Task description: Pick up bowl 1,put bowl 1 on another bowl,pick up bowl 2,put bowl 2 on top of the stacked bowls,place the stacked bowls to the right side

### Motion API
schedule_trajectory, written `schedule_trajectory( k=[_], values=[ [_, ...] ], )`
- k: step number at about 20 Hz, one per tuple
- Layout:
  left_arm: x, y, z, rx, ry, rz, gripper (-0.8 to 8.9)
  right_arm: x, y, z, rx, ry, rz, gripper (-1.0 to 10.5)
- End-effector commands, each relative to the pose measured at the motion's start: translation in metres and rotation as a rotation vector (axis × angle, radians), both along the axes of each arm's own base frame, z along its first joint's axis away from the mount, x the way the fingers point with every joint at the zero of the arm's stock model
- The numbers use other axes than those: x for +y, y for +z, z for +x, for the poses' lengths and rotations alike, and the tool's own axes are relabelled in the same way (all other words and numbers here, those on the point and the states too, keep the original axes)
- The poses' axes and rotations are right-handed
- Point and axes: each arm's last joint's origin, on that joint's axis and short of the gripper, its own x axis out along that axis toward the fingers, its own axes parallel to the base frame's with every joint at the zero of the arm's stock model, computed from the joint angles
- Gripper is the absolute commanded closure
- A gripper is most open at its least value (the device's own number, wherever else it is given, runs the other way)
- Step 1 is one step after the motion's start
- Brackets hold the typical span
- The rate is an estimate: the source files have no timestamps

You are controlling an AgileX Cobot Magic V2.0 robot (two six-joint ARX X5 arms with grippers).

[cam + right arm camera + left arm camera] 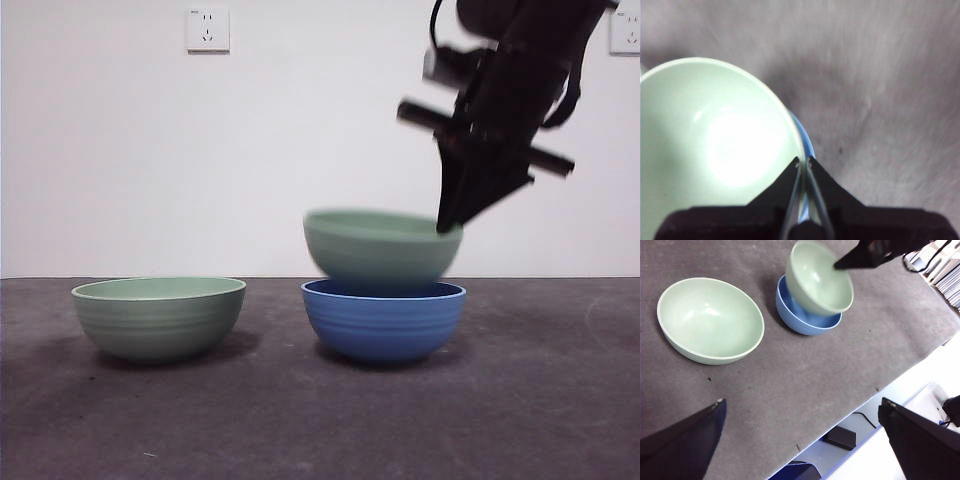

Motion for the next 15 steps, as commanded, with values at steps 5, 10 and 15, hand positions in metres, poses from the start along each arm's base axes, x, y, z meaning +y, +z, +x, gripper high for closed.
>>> schedule_trajectory(
  k=[5,10,15],
  values=[
    [0.000,0.000,0.001,-0.009,0.016,0.022,1.55,0.008,-0.033,0.007,0.080,0.021,-0.072,9.6],
    [0.002,-0.001,0.009,-0.007,0.051,0.055,1.56,0.010,-0.034,0.005,0.096,0.032,-0.073,7.3],
    [0.002,-0.008,0.042,0.029,0.061,0.056,1.56,0.005,-0.002,-0.005,0.005,0.033,-0.035,6.9]
  ],
)
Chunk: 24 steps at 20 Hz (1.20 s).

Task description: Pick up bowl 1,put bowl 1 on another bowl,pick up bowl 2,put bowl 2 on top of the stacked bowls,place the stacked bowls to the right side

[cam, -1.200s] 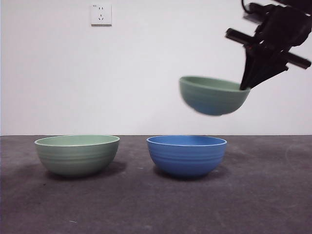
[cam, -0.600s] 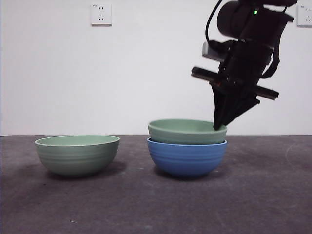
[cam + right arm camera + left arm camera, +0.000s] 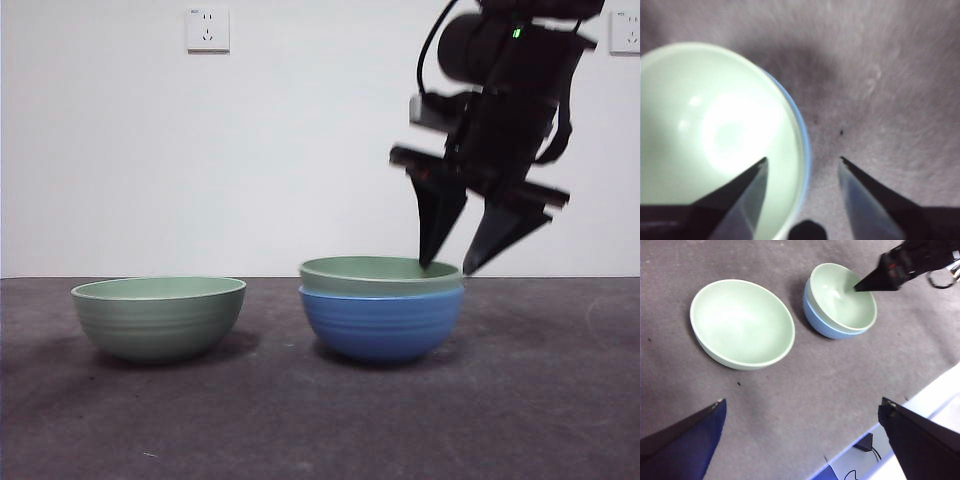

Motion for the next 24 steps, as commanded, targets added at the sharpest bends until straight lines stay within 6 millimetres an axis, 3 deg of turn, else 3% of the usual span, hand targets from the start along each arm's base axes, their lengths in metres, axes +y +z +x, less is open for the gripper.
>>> schedule_trajectory(
  k=[1,6,10,15,18,19,21,24],
  values=[
    [0.000,-0.004,0.020,0.011,0.020,-0.005,1.56,-0.004,0.026,-0.011,-0.081,0.010,0.032,6.9],
    [-0.012,-0.024,0.073,0.044,0.087,0.021,1.56,-0.024,0.095,-0.056,-0.253,0.008,0.106,6.9],
    [-0.032,-0.045,0.117,0.103,0.163,0.147,1.56,-0.044,0.136,-0.102,-0.363,0.006,0.150,6.9],
    [-0.053,-0.058,0.168,0.214,0.198,0.306,1.58,-0.062,0.158,-0.142,-0.425,0.003,0.175,6.9],
    [-0.058,-0.072,0.183,0.306,0.185,0.341,1.59,-0.067,0.162,-0.154,-0.429,0.003,0.176,6.9],
    [-0.058,-0.075,0.184,0.320,0.183,0.346,2.10,-0.068,0.163,-0.156,-0.430,0.002,0.176,6.9],
    [-0.058,-0.076,0.184,0.319,0.182,0.343,4.14,-0.069,0.164,-0.158,-0.435,0.001,0.177,6.9],
    [-0.058,-0.077,0.183,0.339,0.178,0.349,5.42,-0.069,0.163,-0.158,-0.431,0.001,0.175,6.9]
  ],
)
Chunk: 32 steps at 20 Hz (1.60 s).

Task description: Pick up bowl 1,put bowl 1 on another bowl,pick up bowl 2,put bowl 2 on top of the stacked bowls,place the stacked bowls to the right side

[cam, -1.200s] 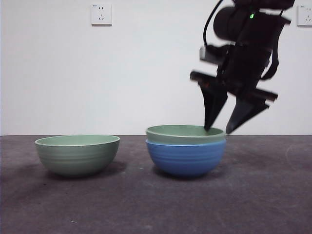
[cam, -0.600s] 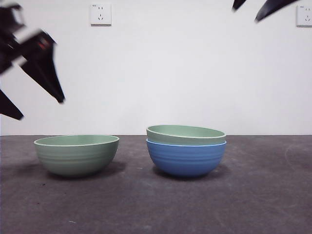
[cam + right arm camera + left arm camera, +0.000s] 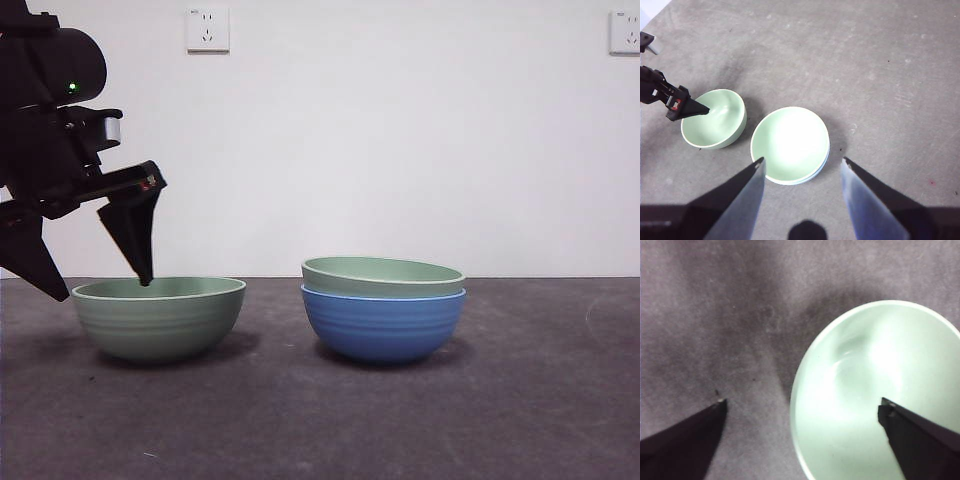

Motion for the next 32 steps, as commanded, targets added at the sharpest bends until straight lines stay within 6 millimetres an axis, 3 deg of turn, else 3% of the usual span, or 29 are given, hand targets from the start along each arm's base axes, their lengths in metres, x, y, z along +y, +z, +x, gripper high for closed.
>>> schedule_trajectory(
  k=[1,2,5,8,14,16,18,22,25,28,32],
  values=[
    [-0.001,-0.003,-0.003,0.036,0.000,0.005,5.42,0.000,-0.002,0.000,0.002,0.002,-0.011,6.9],
    [-0.001,-0.004,-0.004,0.052,-0.001,0.008,5.55,0.000,-0.002,0.000,0.002,0.002,-0.011,6.9],
    [-0.002,-0.004,-0.005,0.063,-0.008,0.010,7.35,0.000,-0.002,0.000,0.002,0.002,-0.011,6.9],
    [-0.004,-0.004,-0.006,0.063,-0.014,0.010,8.20,0.000,-0.002,0.000,0.002,0.002,-0.011,6.9],
    [-0.005,-0.001,-0.005,0.039,-0.013,0.004,8.22,0.000,-0.002,0.000,0.004,0.002,-0.012,6.9],
    [-0.004,0.011,-0.006,0.014,-0.016,-0.006,8.21,0.000,-0.003,0.000,0.012,0.002,-0.016,6.9],
    [-0.010,0.035,-0.009,-0.041,-0.045,-0.042,8.22,0.000,-0.003,-0.001,0.016,0.002,-0.018,6.9],
    [-0.041,0.096,-0.013,-0.157,-0.146,-0.075,8.21,0.000,-0.003,-0.001,0.016,0.002,-0.017,6.9],
    [-0.073,0.129,-0.012,-0.260,-0.229,-0.112,8.21,0.000,-0.003,-0.001,0.020,0.003,-0.018,6.9],
    [-0.103,0.136,-0.003,-0.269,-0.294,-0.124,8.20,0.000,-0.003,-0.001,0.020,0.003,-0.018,6.9],
    [-0.139,0.116,0.019,-0.206,-0.334,-0.081,8.20,-0.001,-0.005,-0.002,0.036,0.003,-0.025,6.9]
  ],
)
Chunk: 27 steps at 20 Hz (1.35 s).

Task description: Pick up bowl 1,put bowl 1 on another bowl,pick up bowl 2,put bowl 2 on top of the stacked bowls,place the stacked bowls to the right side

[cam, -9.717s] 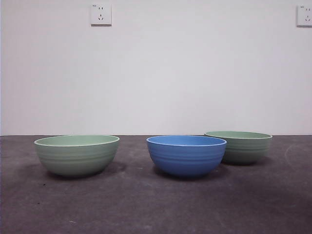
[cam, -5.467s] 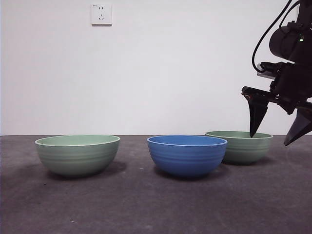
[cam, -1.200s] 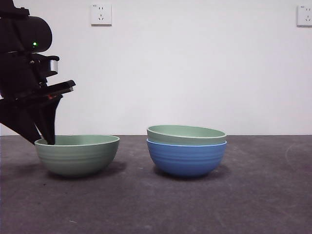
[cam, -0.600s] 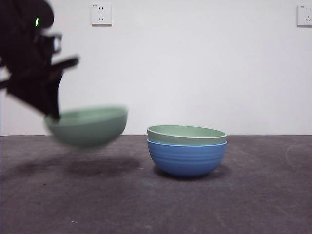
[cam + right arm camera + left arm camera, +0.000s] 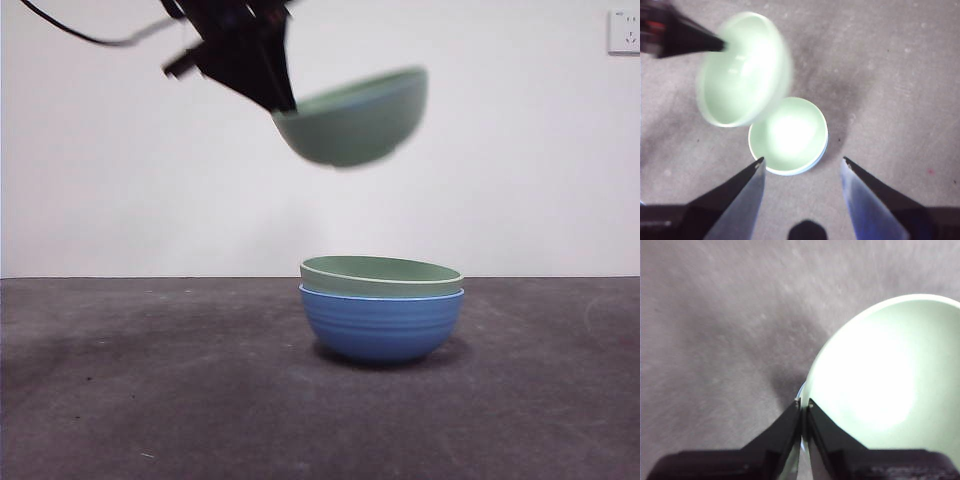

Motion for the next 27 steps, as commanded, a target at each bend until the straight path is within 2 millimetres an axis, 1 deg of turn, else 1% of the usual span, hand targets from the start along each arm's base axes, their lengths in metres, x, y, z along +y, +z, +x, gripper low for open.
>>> schedule_trajectory(
  k=[1,3,5,7,11,13,15,16,17,18,19,21,23,25,27],
  values=[
    [-0.020,-0.024,0.012,0.057,-0.017,0.050,8.20,0.000,-0.002,0.000,0.002,0.003,-0.010,6.9],
    [-0.032,-0.046,0.019,0.102,-0.031,0.083,8.20,0.000,-0.002,0.000,0.002,0.003,-0.010,6.9],
    [-0.039,-0.065,0.023,0.143,-0.034,0.123,8.20,0.000,-0.002,0.000,0.002,0.003,-0.010,6.9],
    [-0.044,-0.079,0.025,0.179,-0.040,0.149,8.20,0.000,-0.002,0.000,0.002,0.003,-0.010,6.9],
    [-0.045,-0.092,0.027,0.205,-0.020,0.207,8.21,0.000,-0.002,0.000,0.001,0.003,-0.010,6.9],
    [-0.045,-0.093,0.027,0.209,-0.020,0.216,8.21,0.000,-0.002,0.000,0.001,0.004,-0.010,6.9],
    [-0.047,-0.092,0.026,0.217,-0.038,0.198,8.01,0.000,-0.002,0.000,0.001,0.004,-0.010,6.9],
    [-0.048,-0.092,0.025,0.227,-0.051,0.182,7.34,0.000,-0.002,0.000,0.001,0.004,-0.010,6.9],
    [-0.049,-0.092,0.024,0.238,-0.066,0.164,6.37,0.000,-0.002,0.000,0.002,0.004,-0.010,6.9],
    [-0.050,-0.092,0.024,0.241,-0.070,0.159,5.61,0.000,-0.002,0.000,0.002,0.004,-0.010,6.9],
    [-0.050,-0.092,0.023,0.241,-0.071,0.159,5.20,0.000,-0.002,0.000,0.002,0.003,-0.010,6.9],
    [-0.049,-0.091,0.022,0.249,-0.069,0.165,5.19,0.000,-0.002,0.000,0.002,0.003,-0.010,6.9],
    [-0.047,-0.087,0.019,0.265,-0.064,0.178,5.19,0.000,-0.002,0.000,0.005,0.000,-0.008,6.9],
    [-0.040,-0.073,0.014,0.265,-0.060,0.179,5.19,0.001,-0.003,0.003,0.015,-0.003,-0.007,6.9],
    [-0.030,-0.050,0.006,0.229,-0.052,0.159,5.20,0.004,-0.008,0.010,0.042,-0.005,-0.018,6.9]
  ],
)
